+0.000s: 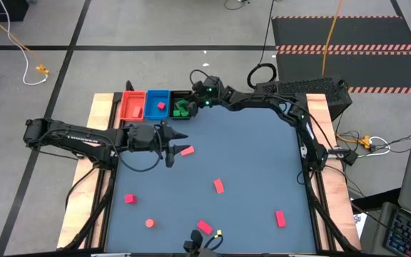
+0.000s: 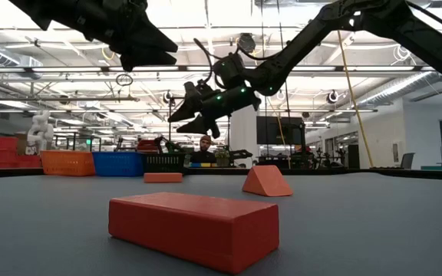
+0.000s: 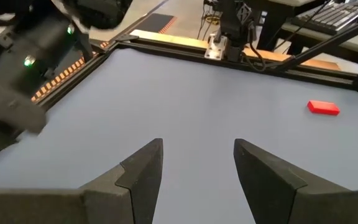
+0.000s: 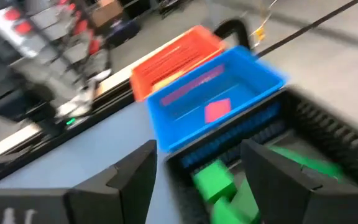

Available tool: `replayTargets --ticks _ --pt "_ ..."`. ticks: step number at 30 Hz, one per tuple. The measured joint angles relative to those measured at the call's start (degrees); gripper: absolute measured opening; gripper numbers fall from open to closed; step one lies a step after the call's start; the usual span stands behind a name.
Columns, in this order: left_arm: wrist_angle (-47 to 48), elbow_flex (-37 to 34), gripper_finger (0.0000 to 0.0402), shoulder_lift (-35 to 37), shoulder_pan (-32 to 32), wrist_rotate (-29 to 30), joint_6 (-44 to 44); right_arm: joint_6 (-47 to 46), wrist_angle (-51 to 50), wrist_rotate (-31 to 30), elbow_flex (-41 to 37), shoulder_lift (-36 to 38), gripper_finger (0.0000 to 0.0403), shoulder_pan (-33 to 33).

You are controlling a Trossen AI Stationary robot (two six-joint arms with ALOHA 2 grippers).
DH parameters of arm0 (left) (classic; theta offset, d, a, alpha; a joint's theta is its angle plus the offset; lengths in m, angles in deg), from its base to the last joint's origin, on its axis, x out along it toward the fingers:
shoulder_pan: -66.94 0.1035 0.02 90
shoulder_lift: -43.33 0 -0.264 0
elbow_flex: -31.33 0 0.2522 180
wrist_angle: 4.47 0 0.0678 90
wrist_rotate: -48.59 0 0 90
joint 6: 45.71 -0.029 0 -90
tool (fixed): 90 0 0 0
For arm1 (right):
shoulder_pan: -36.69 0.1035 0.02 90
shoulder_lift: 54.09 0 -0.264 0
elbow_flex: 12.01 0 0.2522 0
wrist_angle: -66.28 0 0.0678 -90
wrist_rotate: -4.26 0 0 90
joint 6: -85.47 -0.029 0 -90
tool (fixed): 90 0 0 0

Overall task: Sort & place blocks by color
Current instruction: Put the orange block into the orange bin

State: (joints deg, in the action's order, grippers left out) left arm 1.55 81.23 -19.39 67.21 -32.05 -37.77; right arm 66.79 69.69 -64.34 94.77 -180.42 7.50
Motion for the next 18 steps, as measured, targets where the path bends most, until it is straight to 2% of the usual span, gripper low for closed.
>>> replayTargets --ticks 5,12,18 --pt "2.25 -0.02 0.0200 0.00 0.00 0.02 0.00 5.57 -8.77 7.33 0.00 2.03 0.0228 1.70" --pt "1.96 -0.02 0.0200 0.24 -0.28 0.02 0.28 23.05 -22.31 4.71 -0.03 2.77 0.0225 9.26" --pt "1.22 -0.04 0.0200 2.11 -0.90 -0.01 0.08 33.07 -27.51 -3.54 -0.05 2.87 0.0217 15.84"
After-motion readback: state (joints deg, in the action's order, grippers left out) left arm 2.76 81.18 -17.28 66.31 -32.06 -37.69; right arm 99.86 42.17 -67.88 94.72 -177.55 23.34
